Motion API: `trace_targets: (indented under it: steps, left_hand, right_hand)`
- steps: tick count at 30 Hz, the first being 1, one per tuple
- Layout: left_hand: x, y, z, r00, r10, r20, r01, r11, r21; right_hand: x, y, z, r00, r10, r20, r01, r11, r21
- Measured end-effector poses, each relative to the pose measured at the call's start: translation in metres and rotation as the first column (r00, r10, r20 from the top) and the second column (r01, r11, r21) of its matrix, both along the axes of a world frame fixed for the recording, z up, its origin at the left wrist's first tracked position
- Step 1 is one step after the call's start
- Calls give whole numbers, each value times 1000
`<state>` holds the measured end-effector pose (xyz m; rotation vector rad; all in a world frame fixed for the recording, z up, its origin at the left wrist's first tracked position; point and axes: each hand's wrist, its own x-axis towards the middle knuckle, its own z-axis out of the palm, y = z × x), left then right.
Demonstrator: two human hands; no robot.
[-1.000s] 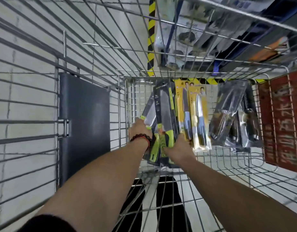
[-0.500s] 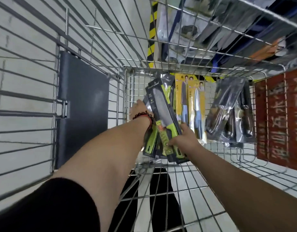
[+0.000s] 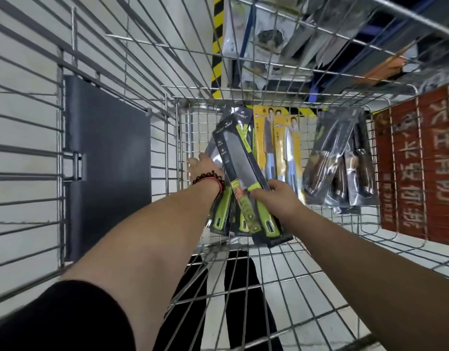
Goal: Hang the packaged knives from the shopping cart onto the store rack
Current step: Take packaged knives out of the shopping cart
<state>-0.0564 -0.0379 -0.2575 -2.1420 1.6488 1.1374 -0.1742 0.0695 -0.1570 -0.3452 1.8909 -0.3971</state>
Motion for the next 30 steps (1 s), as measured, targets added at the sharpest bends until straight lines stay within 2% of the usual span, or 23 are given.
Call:
trace_targets:
  steps: [3,6,8,10,13,21,23,27,30]
  left_hand:
    - [2,-5,0,1000,20,2,-20,1000,18]
    - [3,-5,10,1000,21,5,-21,995,-101]
    - [3,-3,20,1000,16,9,-14,993,-115]
    - [5,-3,23,998,6,58,-5,1000,-15]
    - [10,3,17,983,-129,127,107,980,170]
    - [17,6,13,960,-208,187,174,967,185]
    - [17,8,17,972,-167,167,143,979,144]
    - [12,15,23,993,93,-66,-84,987,138]
    - [8,14,32,985,63,-159,-28,977,213]
  right_hand:
    - [-5,2,2,1000,-1,6,1,1000,-11]
    - [-9,2,14,999,-7,47,9,999,-44]
    - [-12,5,25,995,-20,100,27,997,-70]
    - [-16,7,34,990,-37,137,46,997,-64]
    - [-23,12,36,986,-60,153,66,997,-37]
    - [-22,23,27,989,-49,138,47,999,14]
    - [-23,22,28,984,-54,169,55,998,3]
    - [-23,18,39,984,-85,155,85,996,3]
    - [-25,22,40,973,-147,176,150,989,0]
